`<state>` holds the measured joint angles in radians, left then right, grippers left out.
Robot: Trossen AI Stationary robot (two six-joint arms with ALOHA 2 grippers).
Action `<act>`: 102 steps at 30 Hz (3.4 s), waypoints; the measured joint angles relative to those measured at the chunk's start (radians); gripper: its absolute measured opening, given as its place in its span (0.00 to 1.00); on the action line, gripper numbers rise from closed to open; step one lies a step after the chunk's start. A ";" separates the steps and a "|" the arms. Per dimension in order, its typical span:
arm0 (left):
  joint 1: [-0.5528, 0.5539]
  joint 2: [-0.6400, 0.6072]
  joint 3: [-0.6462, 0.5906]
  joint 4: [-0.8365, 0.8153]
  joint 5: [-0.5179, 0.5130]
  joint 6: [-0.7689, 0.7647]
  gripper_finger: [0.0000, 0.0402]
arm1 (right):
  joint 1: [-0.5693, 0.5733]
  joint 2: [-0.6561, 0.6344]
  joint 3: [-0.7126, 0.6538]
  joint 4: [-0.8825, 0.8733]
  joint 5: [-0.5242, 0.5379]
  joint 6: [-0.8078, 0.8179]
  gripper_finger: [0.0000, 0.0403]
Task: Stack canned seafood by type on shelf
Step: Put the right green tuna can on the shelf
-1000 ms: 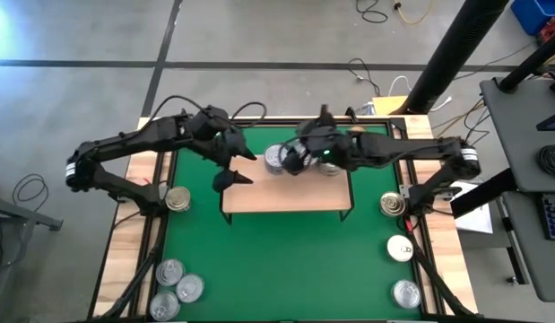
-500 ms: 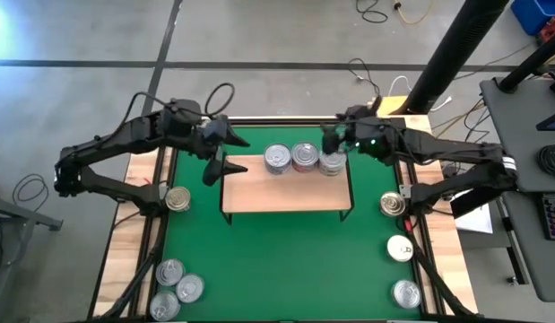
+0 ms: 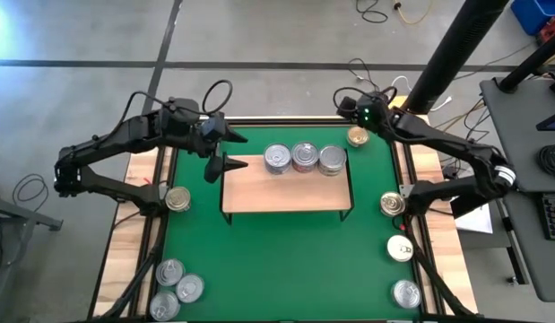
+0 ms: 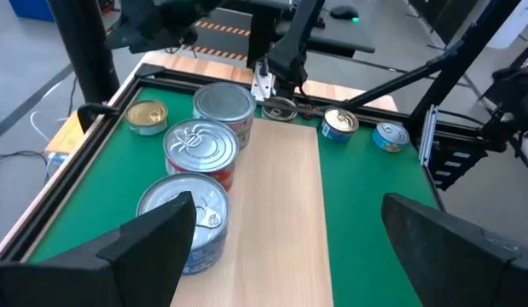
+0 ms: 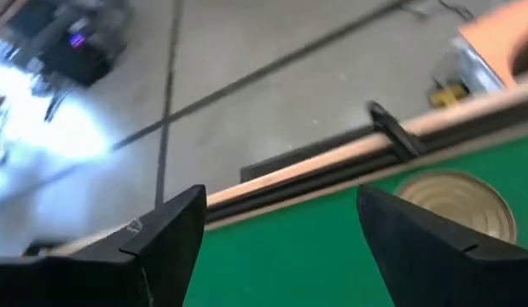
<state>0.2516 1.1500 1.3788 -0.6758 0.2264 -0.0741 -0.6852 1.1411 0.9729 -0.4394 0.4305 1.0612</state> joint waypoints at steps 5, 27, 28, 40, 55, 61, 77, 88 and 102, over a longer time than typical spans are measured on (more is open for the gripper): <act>0.000 -0.001 0.000 -0.031 0.000 -0.034 0.89 | -0.076 0.021 -0.073 0.018 -0.015 0.229 0.68; -0.001 -0.003 0.084 -0.167 -0.002 0.021 0.89 | -0.219 0.218 -0.242 0.224 -0.162 0.570 0.20; -0.001 -0.003 0.101 -0.195 -0.012 0.021 0.89 | -0.222 0.227 -0.242 0.238 -0.168 0.564 0.18; -0.001 -0.009 0.192 -0.361 -0.144 0.035 0.89 | -0.208 0.312 -0.239 0.175 -0.156 0.580 0.07; -0.057 -0.052 0.190 -0.373 -0.122 -0.031 0.89 | 0.000 0.191 -0.351 -0.158 -0.099 0.663 0.07; -0.109 -0.095 0.190 -0.353 -0.128 -0.105 0.89 | 0.142 0.039 -0.489 -0.180 -0.096 0.911 0.07; -0.130 -0.174 0.190 -0.412 -0.136 -0.107 0.89 | 0.397 -0.060 -0.487 -0.319 -0.117 1.173 0.07; -0.140 -0.232 0.190 -0.425 -0.137 -0.123 0.89 | 0.508 -0.067 -0.483 -0.500 -0.241 0.882 0.07; -0.139 -0.192 0.190 -0.407 -0.136 -0.092 0.89 | 0.658 -0.068 -0.482 -0.484 -0.358 0.722 0.07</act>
<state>0.1123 0.9577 1.5684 -1.0824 0.0904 -0.1664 -0.0270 1.0733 0.4908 -0.9233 0.0729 1.7828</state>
